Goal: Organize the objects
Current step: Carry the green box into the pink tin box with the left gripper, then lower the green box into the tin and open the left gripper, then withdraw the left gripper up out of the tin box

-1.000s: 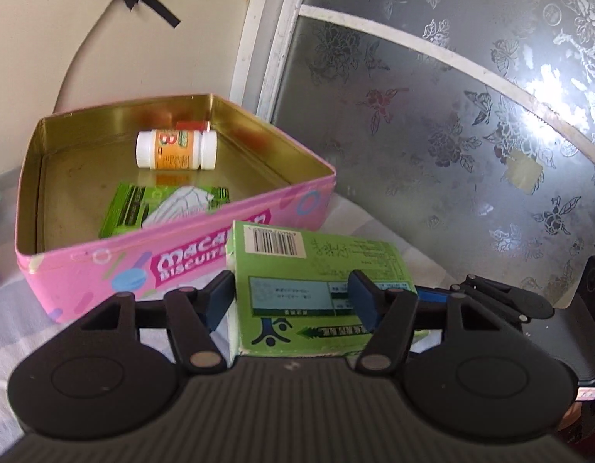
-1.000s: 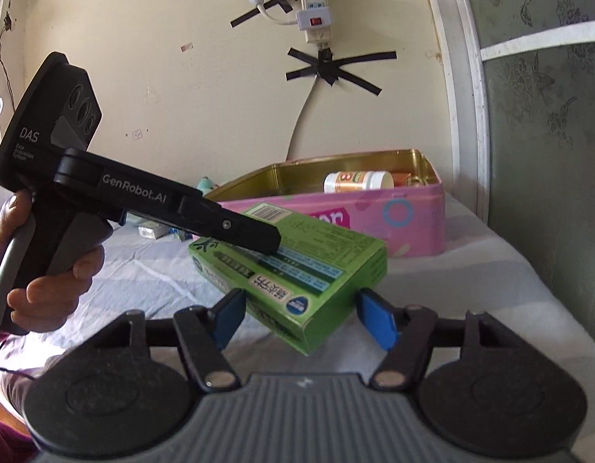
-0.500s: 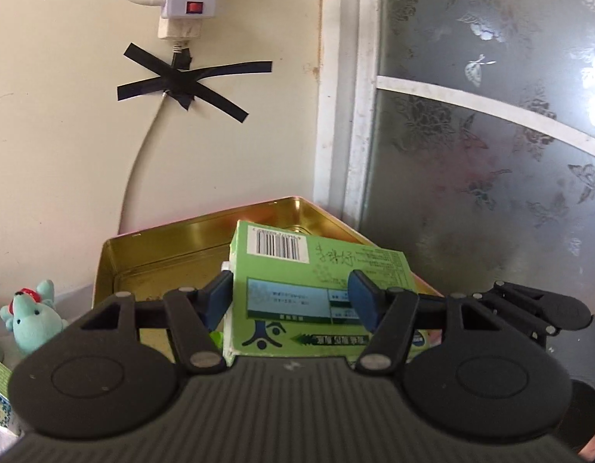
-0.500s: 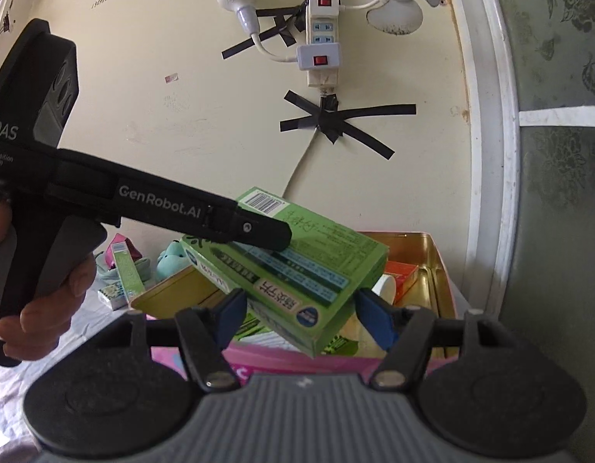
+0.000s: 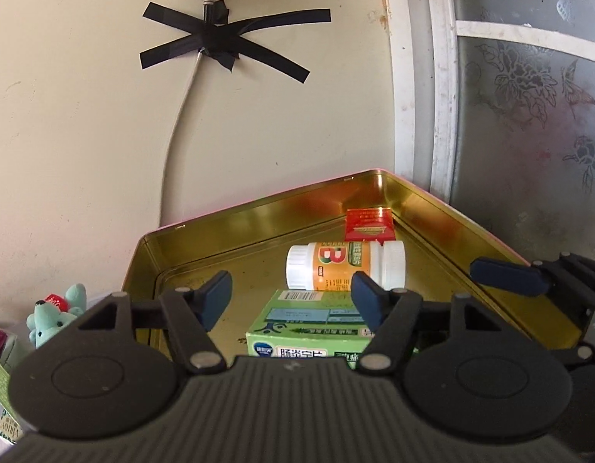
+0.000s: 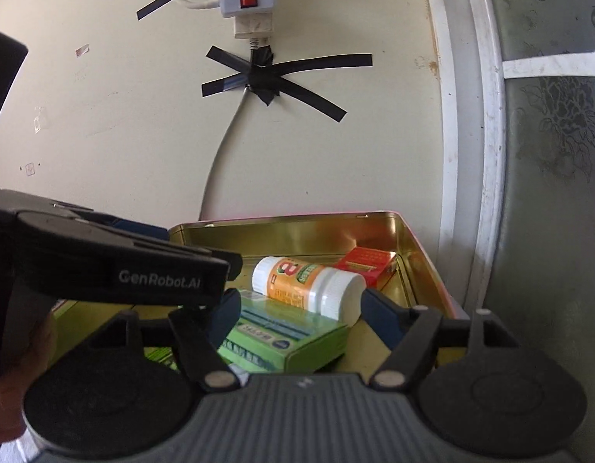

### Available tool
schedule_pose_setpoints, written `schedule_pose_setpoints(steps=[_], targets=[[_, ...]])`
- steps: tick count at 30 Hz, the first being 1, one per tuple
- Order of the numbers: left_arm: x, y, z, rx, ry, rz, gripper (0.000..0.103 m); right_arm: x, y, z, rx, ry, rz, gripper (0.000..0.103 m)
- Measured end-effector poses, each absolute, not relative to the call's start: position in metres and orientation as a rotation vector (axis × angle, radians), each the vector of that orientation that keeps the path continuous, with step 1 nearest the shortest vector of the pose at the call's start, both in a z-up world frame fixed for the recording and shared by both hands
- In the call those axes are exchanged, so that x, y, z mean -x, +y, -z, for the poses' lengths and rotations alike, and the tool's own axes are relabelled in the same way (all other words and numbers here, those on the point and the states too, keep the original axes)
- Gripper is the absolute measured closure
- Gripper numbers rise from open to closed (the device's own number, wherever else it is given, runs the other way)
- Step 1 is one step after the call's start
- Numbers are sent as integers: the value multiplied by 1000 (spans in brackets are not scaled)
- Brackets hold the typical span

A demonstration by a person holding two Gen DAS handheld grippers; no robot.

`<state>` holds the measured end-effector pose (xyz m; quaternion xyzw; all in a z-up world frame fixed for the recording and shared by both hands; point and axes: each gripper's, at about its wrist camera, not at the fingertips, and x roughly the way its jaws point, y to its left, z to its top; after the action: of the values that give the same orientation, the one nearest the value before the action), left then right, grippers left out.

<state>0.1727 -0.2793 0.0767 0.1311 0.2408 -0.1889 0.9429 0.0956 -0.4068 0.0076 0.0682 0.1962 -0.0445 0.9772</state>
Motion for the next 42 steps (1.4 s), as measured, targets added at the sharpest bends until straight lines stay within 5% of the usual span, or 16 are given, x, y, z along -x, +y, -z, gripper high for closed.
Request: schedule_pose_setpoints(steps=[21, 30, 42], targets=[[-155, -252, -76, -181, 478, 340, 26, -79, -422, -3, -134, 322, 110, 27], [-81, -143, -81, -114, 382, 343, 24, -32, -416, -18, -217, 97, 26, 31], [-71, 29, -14, -85, 628, 5, 19, -9, -296, -35, -198, 236, -336, 35]])
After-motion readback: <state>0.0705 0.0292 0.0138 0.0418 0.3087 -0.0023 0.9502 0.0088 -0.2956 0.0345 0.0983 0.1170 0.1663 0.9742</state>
